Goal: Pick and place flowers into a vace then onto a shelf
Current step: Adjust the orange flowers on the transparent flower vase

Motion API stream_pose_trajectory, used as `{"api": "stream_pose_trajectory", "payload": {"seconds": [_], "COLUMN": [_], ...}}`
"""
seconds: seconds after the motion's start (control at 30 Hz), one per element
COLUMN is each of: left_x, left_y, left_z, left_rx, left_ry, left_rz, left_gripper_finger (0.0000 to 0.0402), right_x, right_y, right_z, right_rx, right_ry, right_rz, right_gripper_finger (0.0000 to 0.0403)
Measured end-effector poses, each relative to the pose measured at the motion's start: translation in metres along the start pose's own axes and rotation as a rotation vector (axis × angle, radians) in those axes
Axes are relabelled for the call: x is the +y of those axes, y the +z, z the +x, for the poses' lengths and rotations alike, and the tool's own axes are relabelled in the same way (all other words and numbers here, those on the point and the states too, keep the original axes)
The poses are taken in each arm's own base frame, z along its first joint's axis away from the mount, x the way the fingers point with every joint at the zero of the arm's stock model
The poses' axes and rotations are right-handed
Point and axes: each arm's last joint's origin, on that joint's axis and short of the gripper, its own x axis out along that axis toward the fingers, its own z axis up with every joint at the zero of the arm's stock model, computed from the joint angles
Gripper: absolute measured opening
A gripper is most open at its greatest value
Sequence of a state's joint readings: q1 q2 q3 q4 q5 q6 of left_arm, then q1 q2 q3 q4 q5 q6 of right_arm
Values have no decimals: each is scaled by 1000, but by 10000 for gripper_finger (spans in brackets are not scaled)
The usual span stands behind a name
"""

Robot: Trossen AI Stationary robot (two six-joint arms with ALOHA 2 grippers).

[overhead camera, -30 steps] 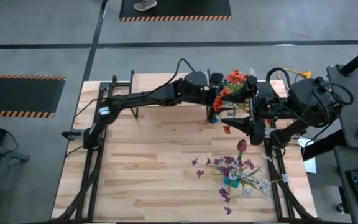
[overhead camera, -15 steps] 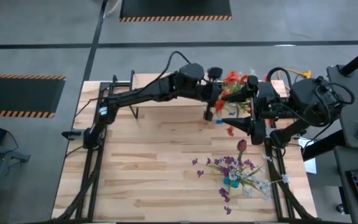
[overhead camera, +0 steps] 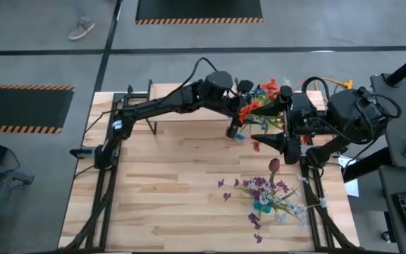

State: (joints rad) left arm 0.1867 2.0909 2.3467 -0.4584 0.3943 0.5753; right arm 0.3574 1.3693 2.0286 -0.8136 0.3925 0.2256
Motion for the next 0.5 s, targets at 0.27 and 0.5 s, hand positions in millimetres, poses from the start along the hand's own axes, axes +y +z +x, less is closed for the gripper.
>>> {"api": "stream_pose_trajectory", "payload": {"seconds": [0.27, 0.5], "left_x": [2, 4], "left_y": [-1, 1], "left_z": [2, 1], "left_rx": [-10, -23], "left_ry": [3, 28], "left_rz": [-12, -36], "left_gripper_finger": [195, 160], "right_x": [0, 0], "right_y": [0, 0], "right_z": [0, 0], "right_rx": [1, 1], "right_ry": [0, 0], "right_rz": [1, 1], "right_gripper_finger": [329, 329]}}
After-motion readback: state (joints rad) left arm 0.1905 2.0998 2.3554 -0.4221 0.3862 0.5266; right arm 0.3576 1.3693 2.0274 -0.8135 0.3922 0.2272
